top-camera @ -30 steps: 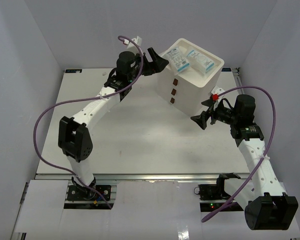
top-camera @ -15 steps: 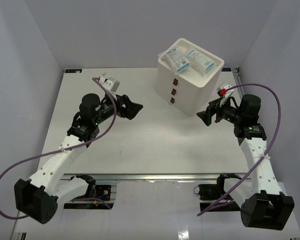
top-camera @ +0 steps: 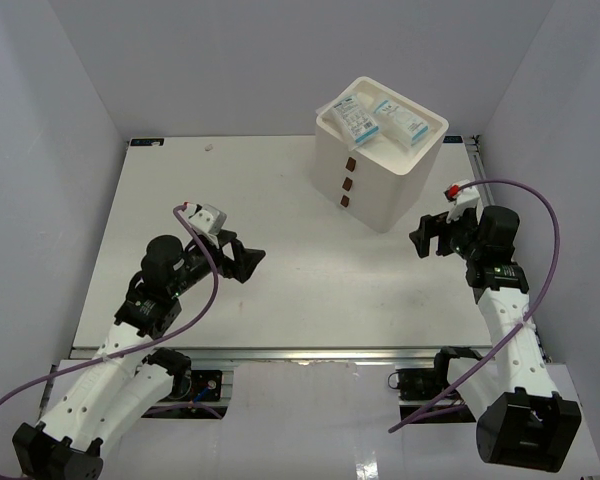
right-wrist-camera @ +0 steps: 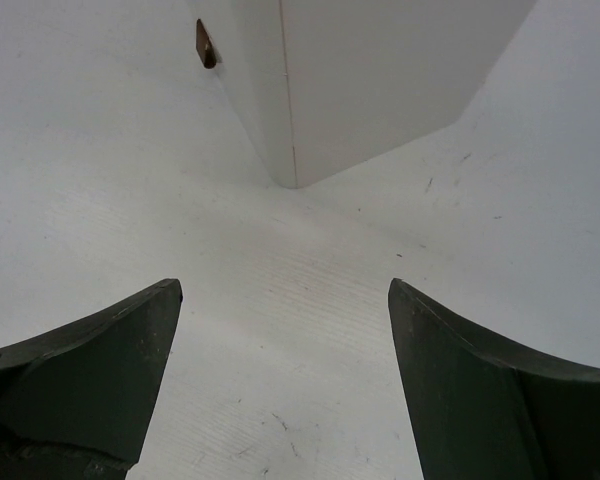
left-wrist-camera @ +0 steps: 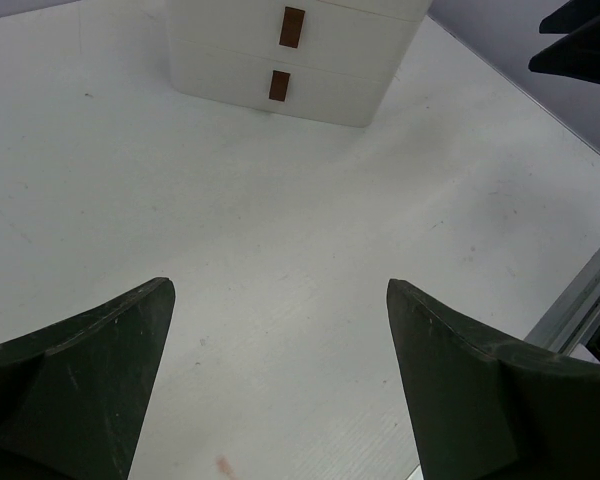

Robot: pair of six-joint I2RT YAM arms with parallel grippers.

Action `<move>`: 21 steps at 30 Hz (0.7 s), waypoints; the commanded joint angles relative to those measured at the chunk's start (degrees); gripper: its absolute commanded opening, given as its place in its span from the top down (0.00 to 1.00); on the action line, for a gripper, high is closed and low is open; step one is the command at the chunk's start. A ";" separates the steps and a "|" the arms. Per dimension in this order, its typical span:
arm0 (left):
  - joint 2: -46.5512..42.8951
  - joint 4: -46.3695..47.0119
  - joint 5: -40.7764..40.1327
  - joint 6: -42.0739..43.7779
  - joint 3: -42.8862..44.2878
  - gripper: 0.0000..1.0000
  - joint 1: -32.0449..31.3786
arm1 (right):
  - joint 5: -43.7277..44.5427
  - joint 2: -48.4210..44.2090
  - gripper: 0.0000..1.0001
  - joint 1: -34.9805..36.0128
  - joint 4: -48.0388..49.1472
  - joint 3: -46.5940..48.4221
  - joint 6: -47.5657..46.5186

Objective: Organize the makeup

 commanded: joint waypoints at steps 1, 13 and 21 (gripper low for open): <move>-0.14 -0.27 0.37 0.95 0.62 0.02 0.25 | 4.25 0.08 0.10 -1.50 3.75 -0.55 2.81; 0.40 -0.43 -0.31 0.87 0.40 0.02 0.25 | 10.39 -0.43 0.10 -2.01 3.61 -0.24 2.23; 1.09 -0.54 -1.85 0.79 0.06 0.02 0.25 | 9.61 -1.01 0.10 -2.01 3.77 -0.90 3.94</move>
